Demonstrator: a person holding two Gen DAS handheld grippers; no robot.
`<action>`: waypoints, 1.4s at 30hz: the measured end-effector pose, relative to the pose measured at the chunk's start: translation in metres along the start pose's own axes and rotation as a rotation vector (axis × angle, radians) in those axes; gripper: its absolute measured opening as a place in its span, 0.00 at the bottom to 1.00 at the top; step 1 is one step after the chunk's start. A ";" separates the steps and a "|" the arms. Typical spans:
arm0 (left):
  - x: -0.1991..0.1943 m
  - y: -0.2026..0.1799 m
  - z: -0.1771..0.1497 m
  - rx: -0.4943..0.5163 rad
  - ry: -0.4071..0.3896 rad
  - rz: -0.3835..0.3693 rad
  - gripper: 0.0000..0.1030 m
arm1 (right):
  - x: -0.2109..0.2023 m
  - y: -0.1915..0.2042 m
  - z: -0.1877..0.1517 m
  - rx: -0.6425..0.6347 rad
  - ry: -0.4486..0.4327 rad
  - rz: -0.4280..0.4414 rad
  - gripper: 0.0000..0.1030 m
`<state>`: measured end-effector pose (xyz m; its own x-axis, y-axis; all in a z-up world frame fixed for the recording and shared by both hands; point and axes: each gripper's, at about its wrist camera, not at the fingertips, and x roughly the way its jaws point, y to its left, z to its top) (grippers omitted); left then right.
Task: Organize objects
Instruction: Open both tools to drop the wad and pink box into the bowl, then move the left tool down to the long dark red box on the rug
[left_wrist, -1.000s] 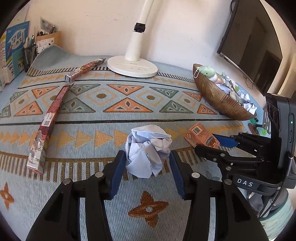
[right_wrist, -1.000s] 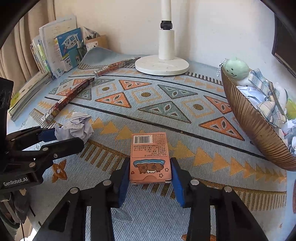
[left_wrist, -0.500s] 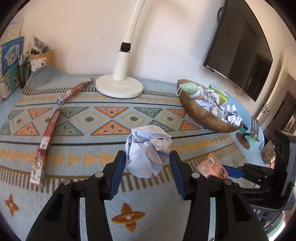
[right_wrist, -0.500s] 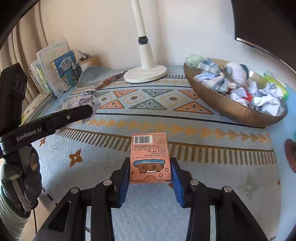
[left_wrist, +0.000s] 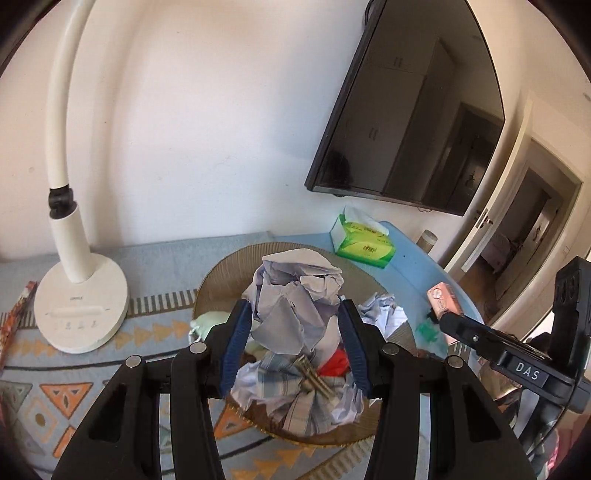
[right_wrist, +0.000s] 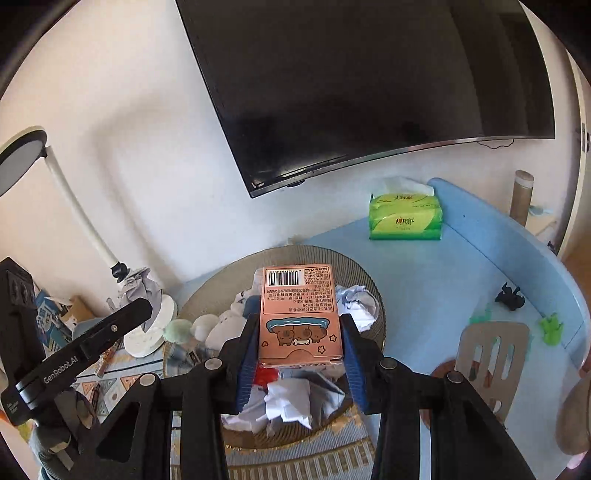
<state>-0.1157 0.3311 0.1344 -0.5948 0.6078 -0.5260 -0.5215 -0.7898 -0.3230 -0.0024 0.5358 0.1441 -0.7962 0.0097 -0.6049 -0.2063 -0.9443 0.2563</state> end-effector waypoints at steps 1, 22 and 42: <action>0.005 -0.002 0.002 0.003 -0.032 0.003 0.52 | 0.014 0.002 0.003 -0.019 0.015 -0.020 0.51; -0.212 0.127 -0.143 -0.118 -0.089 0.475 0.99 | -0.009 0.153 -0.154 -0.311 0.155 0.273 0.91; -0.206 0.248 -0.204 -0.394 0.055 0.531 0.99 | 0.058 0.171 -0.186 -0.312 0.249 0.074 0.92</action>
<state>0.0025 -0.0067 0.0018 -0.6717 0.1305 -0.7292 0.1029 -0.9584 -0.2663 0.0221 0.3133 0.0126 -0.6328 -0.1060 -0.7670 0.0598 -0.9943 0.0881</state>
